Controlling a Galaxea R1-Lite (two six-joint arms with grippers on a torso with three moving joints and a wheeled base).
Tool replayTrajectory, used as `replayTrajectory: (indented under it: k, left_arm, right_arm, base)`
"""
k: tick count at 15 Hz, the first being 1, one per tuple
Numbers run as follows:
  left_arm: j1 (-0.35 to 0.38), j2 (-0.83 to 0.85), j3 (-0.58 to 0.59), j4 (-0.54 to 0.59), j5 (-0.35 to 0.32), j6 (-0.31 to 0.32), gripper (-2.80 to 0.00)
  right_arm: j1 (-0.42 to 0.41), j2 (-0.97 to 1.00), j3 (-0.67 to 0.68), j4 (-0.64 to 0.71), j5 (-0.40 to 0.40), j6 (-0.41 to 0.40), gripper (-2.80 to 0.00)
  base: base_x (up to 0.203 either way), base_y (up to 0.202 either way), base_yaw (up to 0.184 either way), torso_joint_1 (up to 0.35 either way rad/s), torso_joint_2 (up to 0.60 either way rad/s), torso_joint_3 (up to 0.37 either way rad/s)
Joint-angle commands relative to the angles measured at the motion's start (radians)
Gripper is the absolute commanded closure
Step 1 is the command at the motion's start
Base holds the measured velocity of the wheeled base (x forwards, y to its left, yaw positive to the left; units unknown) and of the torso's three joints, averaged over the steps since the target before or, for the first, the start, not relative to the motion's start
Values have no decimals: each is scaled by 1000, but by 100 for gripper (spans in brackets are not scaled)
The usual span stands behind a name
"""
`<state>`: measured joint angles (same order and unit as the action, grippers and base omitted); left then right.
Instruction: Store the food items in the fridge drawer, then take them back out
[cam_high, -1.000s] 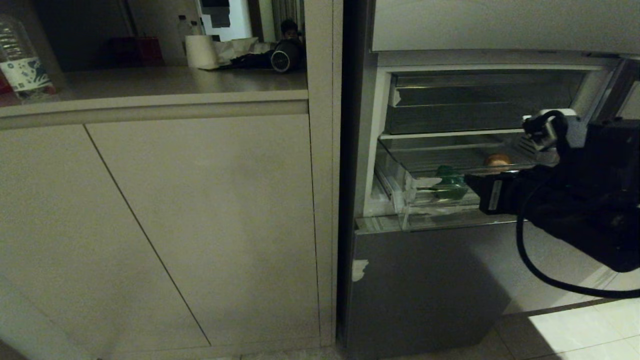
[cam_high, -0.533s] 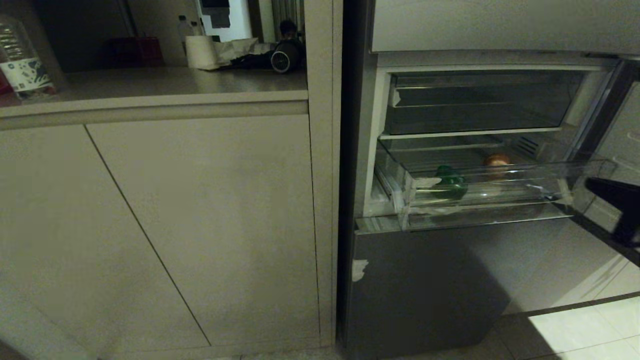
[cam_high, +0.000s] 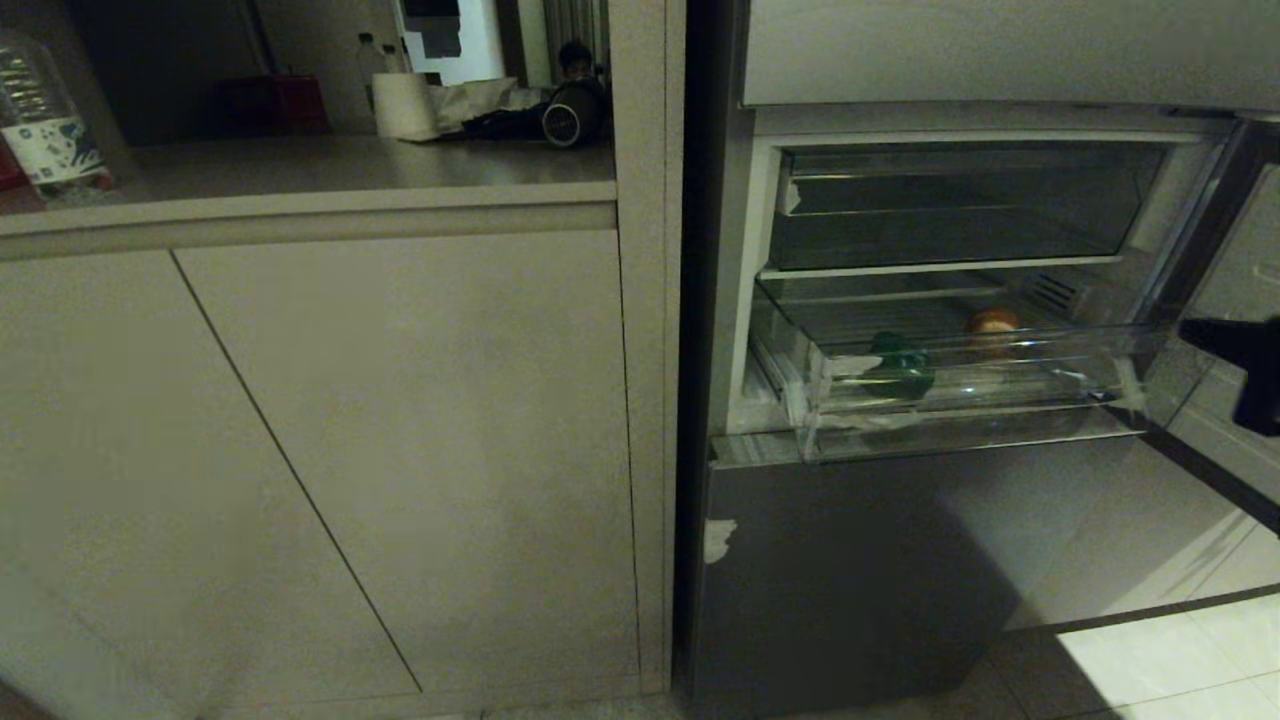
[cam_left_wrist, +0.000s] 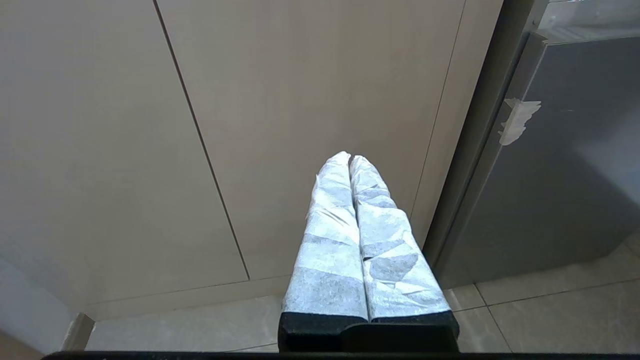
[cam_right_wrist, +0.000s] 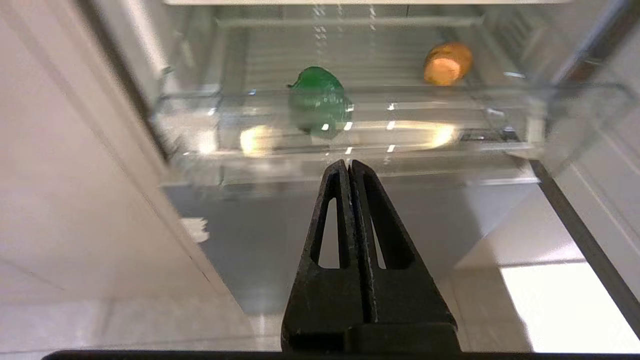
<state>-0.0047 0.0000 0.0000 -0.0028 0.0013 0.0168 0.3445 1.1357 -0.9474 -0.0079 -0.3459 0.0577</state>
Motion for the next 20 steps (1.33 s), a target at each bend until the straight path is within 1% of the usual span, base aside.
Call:
replayTrajectory:
  k: [1,5,8,10,11,12,16,18,20]
  left_arm:
    - [0,2,0,0,0,0,0]
    - [0,2,0,0,0,0,0]
    - [0,2,0,0,0,0,0]
    - [0,2,0,0,0,0,0]
    - [0,2,0,0,0,0,0]
    - [0,2,0,0,0,0,0]
    - [0,2,0,0,0,0,0]
    - [0,2,0,0,0,0,0]
    - [0,2,0,0,0,0,0]
  right_arm:
    - [-70,276,-137,18,22,0,0]
    - [-146,540,-429,131,52,0,0]
    - [-166,681,-552,180,57,1,0]
    - [-169,744,-586,184,71,6,0]
    - [-169,766,-592,181,111,4,0]
    - [-169,783,-607,174,136,2,0]
    - [-200,851,-697,175,145,2,0]
    - [-202,842,-711,230,145,1,0]
    - [-203,821,-752,330,145,6,0]
  base:
    - [0,0,0,0,0,0]
    - [0,0,0,0,0,0]
    - [0,0,0,0,0,0]
    - [0,0,0,0,0,0]
    - [0,0,0,0,0,0]
    - [0,0,0,0,0,0]
    - [0,0,0,0,0,0]
    - [0,0,0,0,0,0]
    - [0,0,0,0,0,0]
